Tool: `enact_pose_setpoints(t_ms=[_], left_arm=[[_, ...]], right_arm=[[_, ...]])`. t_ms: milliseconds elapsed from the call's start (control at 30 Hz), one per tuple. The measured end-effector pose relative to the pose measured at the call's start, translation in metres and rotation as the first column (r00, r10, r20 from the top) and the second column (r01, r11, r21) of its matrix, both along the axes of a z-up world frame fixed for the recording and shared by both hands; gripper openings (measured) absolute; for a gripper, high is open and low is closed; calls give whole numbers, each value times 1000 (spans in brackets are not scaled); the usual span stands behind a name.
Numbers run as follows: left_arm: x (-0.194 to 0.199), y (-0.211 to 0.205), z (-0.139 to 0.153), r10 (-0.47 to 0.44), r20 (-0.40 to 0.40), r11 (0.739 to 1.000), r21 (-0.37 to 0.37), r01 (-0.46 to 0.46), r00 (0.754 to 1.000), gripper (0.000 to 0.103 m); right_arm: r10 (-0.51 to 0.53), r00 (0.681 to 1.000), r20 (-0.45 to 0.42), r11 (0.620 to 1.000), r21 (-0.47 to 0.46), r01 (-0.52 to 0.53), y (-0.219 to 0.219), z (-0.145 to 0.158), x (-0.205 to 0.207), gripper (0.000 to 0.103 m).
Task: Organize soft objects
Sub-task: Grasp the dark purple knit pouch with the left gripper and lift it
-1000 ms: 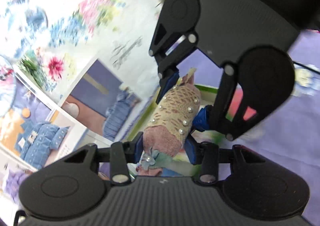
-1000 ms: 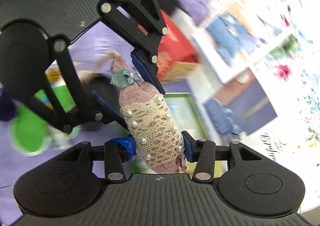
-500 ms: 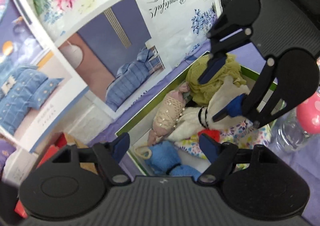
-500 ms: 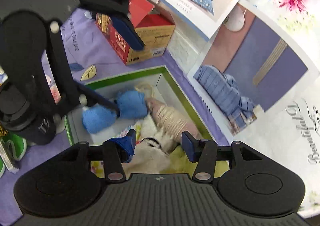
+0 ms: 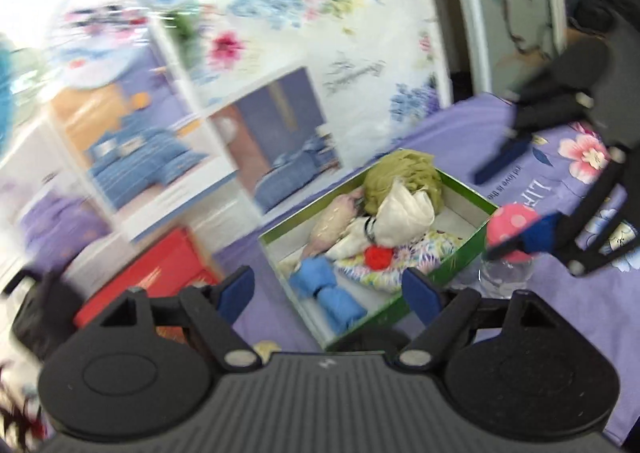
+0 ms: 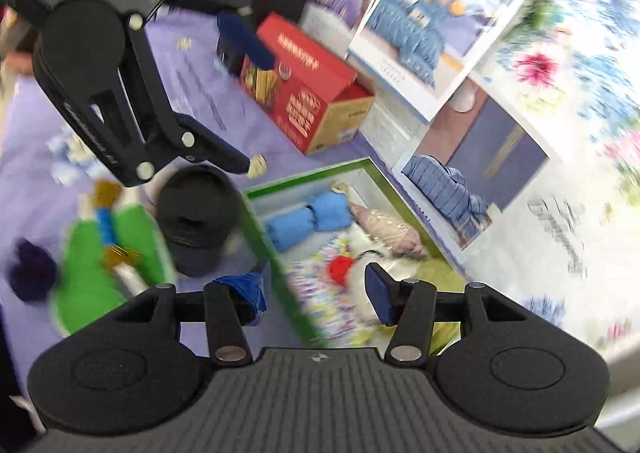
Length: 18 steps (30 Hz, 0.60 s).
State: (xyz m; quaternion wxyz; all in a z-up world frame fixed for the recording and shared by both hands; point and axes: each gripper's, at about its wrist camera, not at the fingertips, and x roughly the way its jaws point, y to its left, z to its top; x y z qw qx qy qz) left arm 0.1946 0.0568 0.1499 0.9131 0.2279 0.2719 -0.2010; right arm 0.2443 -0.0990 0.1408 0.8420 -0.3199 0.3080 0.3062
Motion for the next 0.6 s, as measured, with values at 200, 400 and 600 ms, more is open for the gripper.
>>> enact_pose_setpoints(t_ms=[200,400,600], left_arm=[[-85,13,-31,122,35,993,-1,-122,992,85],[-168,10,-83,241,67,968,50,-245,968,85],[-192,9,-122,338,4,940,53,-337,941,85]], right_arm=[[-99,992,-76,965,238,114,-6,-45,-86,38],[-231,969,-92,889,385,249,5,-114,-148,39],[-342,931,-126,782,510,357,13,-140,-153,40]])
